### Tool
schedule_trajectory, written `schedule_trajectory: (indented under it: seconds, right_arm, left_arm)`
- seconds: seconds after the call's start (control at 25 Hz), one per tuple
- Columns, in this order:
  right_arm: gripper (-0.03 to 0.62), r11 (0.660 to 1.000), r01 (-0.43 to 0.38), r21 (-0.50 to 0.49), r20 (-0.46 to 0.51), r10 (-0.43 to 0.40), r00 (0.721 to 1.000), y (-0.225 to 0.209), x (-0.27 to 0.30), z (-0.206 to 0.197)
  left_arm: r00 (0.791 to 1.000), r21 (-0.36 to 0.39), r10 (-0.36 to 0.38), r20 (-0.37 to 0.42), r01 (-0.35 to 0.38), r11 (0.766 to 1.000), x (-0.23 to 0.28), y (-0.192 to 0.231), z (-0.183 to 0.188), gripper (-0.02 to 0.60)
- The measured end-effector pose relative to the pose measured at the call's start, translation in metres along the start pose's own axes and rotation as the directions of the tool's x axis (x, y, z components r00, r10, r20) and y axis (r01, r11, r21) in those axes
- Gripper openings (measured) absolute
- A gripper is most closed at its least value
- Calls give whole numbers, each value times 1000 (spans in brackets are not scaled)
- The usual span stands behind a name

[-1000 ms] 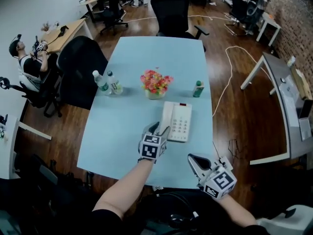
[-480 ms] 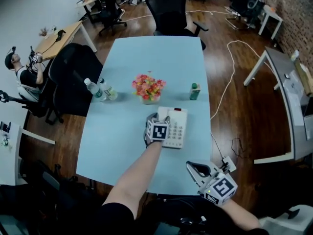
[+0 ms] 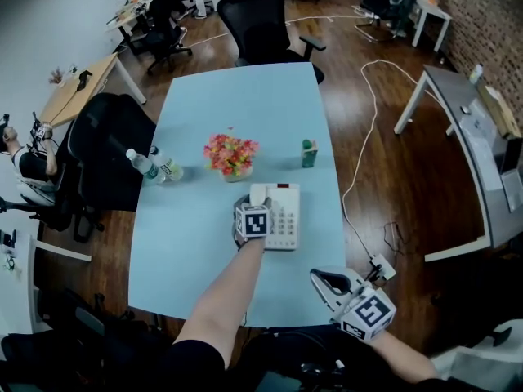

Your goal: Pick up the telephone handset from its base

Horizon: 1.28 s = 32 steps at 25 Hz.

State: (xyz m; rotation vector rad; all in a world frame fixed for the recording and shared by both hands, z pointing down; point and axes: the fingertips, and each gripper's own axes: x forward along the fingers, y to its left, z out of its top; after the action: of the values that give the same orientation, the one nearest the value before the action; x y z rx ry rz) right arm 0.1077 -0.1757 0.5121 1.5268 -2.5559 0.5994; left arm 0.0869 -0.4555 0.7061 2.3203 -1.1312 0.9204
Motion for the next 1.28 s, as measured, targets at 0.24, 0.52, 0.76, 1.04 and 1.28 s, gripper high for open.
schedule_trajectory:
  seconds: [0.24, 0.52, 0.76, 1.04, 1.28]
  right_arm:
    - [18, 1000, 15, -12, 17, -15, 1000, 14, -6, -1]
    - [18, 1000, 11, 10, 42, -11, 999, 37, -1, -2]
    - [18, 999, -19, 28, 46, 17, 999, 68, 11, -8]
    - [17, 997, -70, -23, 51, 71, 996, 110, 27, -6]
    - [17, 995, -79, -56, 14, 80, 997, 131, 39, -20]
  left_arm:
    - [996, -72, -67, 52, 70, 995, -22, 0, 6, 242]
    - [949, -82, -206, 238, 231, 969, -100, -3, 29, 241]
    - [876, -86, -280, 393, 338, 937, -195, 18, 32, 241]
    - [807, -116, -327, 492, 434, 894, -285, 49, 1, 241]
    - [769, -112, -331, 546, 459, 881, -344, 72, -26, 241]
